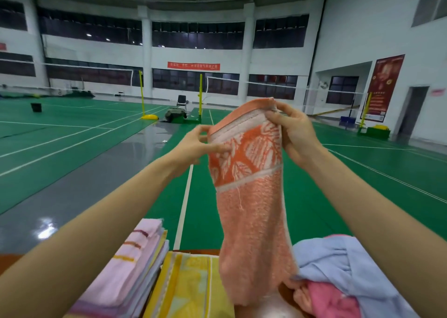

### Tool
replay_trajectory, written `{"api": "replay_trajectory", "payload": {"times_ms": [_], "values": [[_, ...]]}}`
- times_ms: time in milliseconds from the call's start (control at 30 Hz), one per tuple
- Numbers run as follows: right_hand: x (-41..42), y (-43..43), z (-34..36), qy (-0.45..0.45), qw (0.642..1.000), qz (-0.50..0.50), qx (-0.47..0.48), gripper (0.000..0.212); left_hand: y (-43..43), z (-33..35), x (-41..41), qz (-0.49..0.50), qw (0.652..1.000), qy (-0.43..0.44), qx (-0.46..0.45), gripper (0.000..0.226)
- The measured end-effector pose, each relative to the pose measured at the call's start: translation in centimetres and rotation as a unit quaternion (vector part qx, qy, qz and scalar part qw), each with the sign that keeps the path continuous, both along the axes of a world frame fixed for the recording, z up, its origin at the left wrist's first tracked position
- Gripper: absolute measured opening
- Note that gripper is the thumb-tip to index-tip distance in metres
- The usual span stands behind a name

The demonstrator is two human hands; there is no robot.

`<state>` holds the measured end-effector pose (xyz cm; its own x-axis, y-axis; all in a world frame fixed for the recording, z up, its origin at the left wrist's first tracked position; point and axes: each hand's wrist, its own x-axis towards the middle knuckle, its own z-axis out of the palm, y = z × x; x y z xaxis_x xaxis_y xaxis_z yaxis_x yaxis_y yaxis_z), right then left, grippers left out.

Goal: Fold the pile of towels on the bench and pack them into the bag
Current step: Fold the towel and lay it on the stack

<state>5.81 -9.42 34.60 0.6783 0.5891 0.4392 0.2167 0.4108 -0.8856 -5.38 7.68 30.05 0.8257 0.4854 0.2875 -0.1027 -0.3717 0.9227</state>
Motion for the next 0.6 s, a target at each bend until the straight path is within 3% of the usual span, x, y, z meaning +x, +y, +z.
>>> {"api": "replay_trajectory", "payload": {"times_ms": [33,100,233,300,433,500,600], "values": [[0.3,0.0,-0.2,0.007,1.0,0.018,-0.008,0.015,0.2,-0.3,-0.2,-0.055,0.993,-0.002,-0.102,0.085],[1.0,0.0,-0.8,0.016,0.999,0.04,-0.029,0.012,0.9,-1.0,-0.2,-0.115,0.972,-0.021,-0.205,0.065],[3.4,0.0,-2.5,-0.038,0.99,-0.016,-0.138,0.007,1.6,-1.0,0.3,-0.116,0.968,0.038,-0.221,0.039],[4.5,0.1,-3.3,-0.056,0.978,-0.038,-0.2,0.005,2.1,-0.4,0.5,-0.089,0.977,0.09,-0.169,0.033],[5.7,0.2,-3.6,-0.074,0.969,-0.017,-0.235,0.006,2.9,2.1,0.2,-0.052,0.979,0.156,0.117,0.027],[5.8,0.7,-3.2,-0.077,0.976,-0.02,-0.201,0.009,2.8,3.5,-0.2,-0.02,0.963,0.134,0.233,0.024],[5.3,1.4,-3.3,-0.069,0.989,-0.02,-0.127,0.012,2.5,4.2,-0.9,0.026,0.96,0.041,0.277,0.019]]}}
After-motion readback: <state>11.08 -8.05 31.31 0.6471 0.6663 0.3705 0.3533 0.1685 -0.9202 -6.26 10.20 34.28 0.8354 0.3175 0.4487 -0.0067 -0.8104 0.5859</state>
